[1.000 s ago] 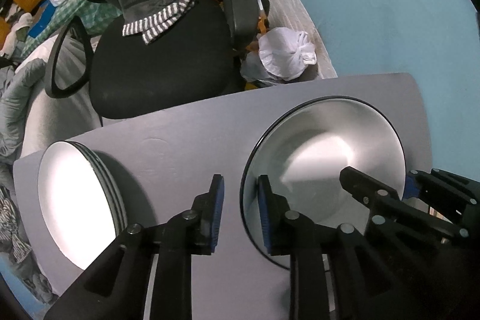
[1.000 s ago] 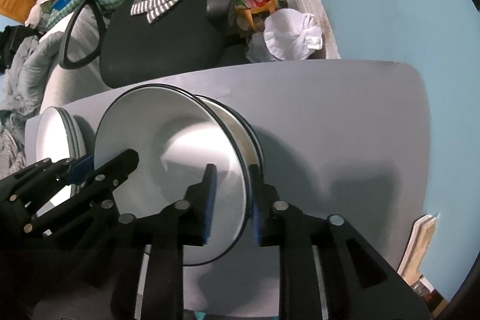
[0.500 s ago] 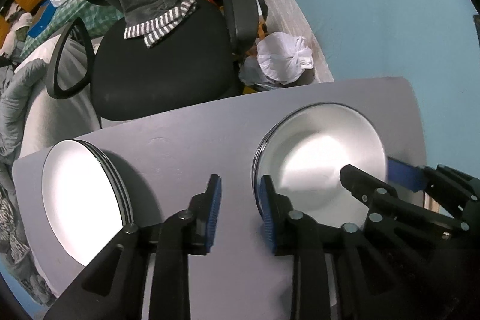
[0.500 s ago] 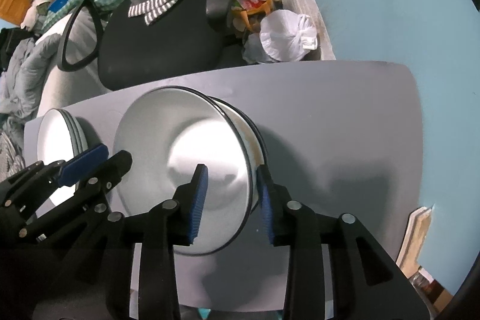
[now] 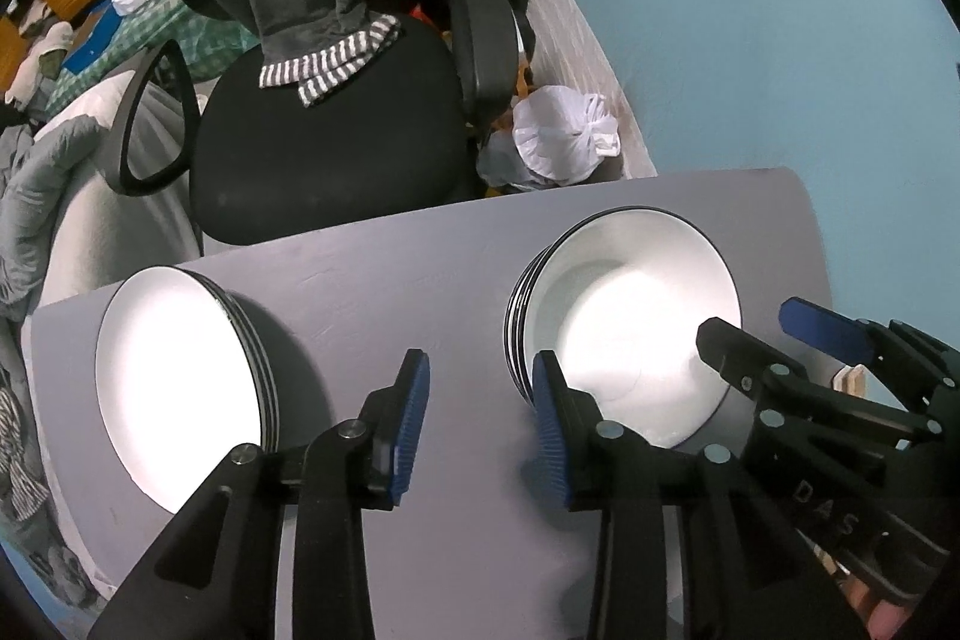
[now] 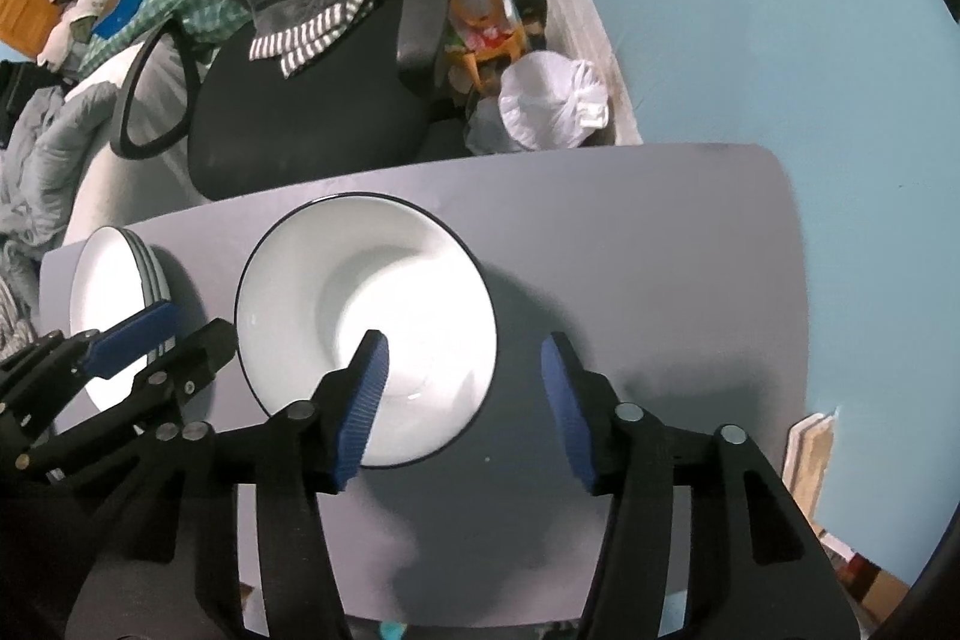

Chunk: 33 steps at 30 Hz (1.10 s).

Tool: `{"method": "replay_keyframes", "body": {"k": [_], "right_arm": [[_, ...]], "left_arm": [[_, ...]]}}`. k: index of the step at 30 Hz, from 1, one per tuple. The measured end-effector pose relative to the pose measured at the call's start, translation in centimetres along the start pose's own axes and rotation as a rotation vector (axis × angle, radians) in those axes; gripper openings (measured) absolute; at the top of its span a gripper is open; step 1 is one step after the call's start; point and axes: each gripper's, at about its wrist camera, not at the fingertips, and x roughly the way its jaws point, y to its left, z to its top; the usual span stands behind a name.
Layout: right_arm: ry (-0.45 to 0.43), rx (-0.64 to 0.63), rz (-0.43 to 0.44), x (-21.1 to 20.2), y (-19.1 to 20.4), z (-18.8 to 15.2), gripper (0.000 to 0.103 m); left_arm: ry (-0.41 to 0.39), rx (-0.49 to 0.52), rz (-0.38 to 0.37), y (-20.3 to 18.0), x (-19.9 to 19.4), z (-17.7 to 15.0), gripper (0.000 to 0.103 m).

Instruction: Organize plates and bowls

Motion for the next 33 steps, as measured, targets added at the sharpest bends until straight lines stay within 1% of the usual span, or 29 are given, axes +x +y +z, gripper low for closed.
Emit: {"method": "replay_keyframes", "body": {"k": [1, 3, 4, 5, 7, 12, 17, 25, 33], "right_arm": [[-0.008, -0.003, -0.001, -0.2, 0.0, -0.1, 0.061], [-0.025, -0.005, 0.003, -0.8, -0.1, -0.3, 0.062], [-0.031, -0.007, 0.005, -1.1, -0.1, -0.4, 0.062], [-0.033, -0.009, 0.006, -1.3, -0.2, -0.5, 0.062], [-0.041, -0.014, 0.007, -1.7, -0.4, -0.8, 0.062], [-0.059, -0.012, 0.003, -2.7, -1.1, -1.2, 0.063], [-0.07, 0.002, 0.008, -3.5, -1.7, -1.4, 0.063], [-0.064, 0.015, -0.023, -3.2, -2.6, -1.7, 0.063], [-0.057, -0.001, -0.068, -1.9, -3.4, -1.3, 0.063]], "left_arm": [[-0.002, -0.004, -0.003, 0.1, -0.2, -0.1, 0.036], [-0.012, -0.011, -0.009, 0.3, -0.8, -0.2, 0.036], [-0.018, -0.011, -0.011, 0.4, -1.2, -0.3, 0.039], [-0.027, -0.011, -0.011, 0.5, -1.5, -0.3, 0.046], [-0.055, -0.012, -0.012, 0.8, -2.4, -0.6, 0.05], [-0.082, -0.011, -0.025, 1.1, -4.0, -1.0, 0.05], [-0.08, 0.008, -0.032, 1.4, -4.2, -1.3, 0.052], [-0.034, 0.023, -0.032, 2.4, -2.4, -1.5, 0.052], [-0.008, 0.024, -0.057, 2.5, -1.1, -1.7, 0.052]]}}
